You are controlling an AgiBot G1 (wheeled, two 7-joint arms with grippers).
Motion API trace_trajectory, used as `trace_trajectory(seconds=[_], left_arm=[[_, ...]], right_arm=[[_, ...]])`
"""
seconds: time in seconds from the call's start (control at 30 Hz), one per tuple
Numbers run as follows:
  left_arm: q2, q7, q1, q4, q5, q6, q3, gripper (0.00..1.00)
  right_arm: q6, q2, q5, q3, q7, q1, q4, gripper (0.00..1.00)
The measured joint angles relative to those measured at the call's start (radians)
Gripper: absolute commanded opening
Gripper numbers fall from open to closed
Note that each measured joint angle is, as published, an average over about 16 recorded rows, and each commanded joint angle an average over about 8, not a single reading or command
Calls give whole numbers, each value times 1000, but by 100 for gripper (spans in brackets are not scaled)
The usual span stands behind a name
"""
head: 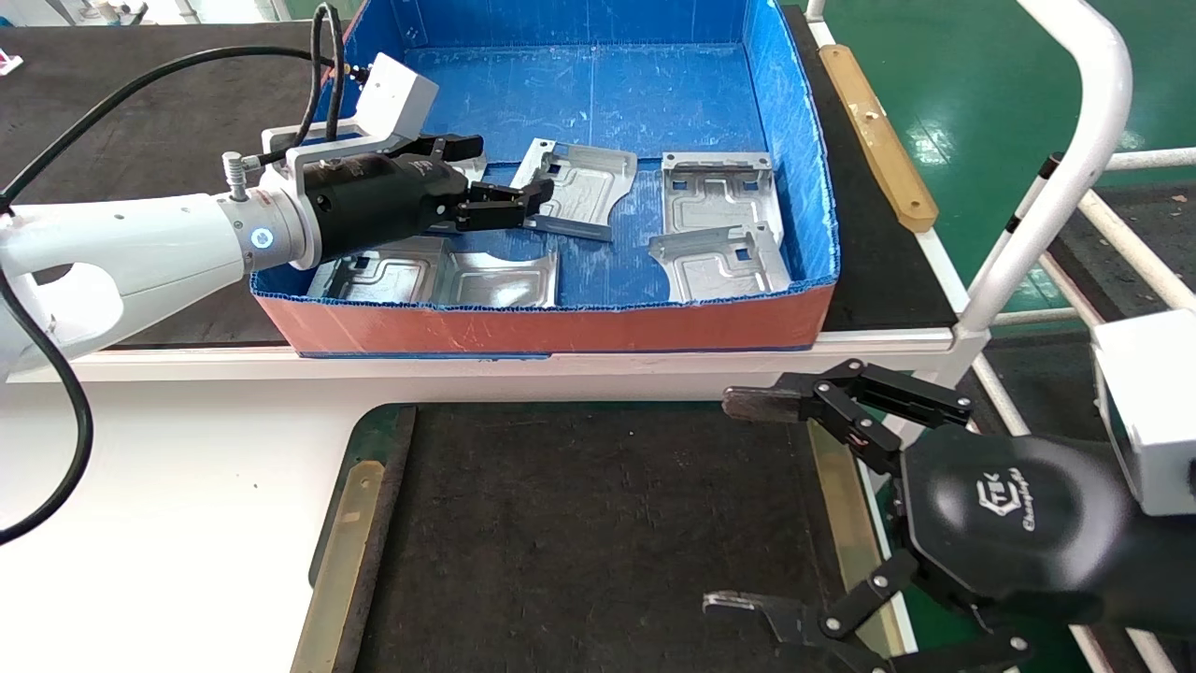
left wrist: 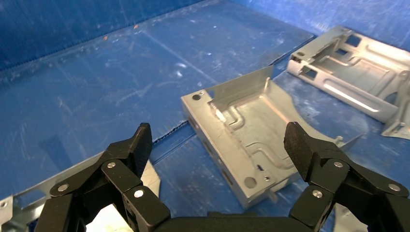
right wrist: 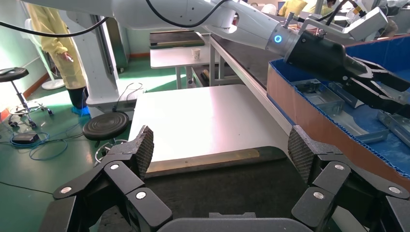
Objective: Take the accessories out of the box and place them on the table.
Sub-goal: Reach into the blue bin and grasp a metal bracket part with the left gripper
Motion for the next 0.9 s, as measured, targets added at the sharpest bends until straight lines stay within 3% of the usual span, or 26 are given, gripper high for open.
trace_trajectory(seconds=[0.37,0.4,0.63,0.67,0.9], left_arm=[[15,6,-16,45,9,-17,5,100],[15,6,-17,46,9,-17,4,93],[15,7,-17,45,8,-17,4,5],[14,6,-17,45,8,-17,4,0],[13,5,-15,41,8,-16,4,0]], right_arm=[[0,0,0,0,0,0,0,100],[0,0,0,0,0,0,0,100],[0,0,0,0,0,0,0,100],[0,0,0,0,0,0,0,100],[0,0,0,0,0,0,0,100]])
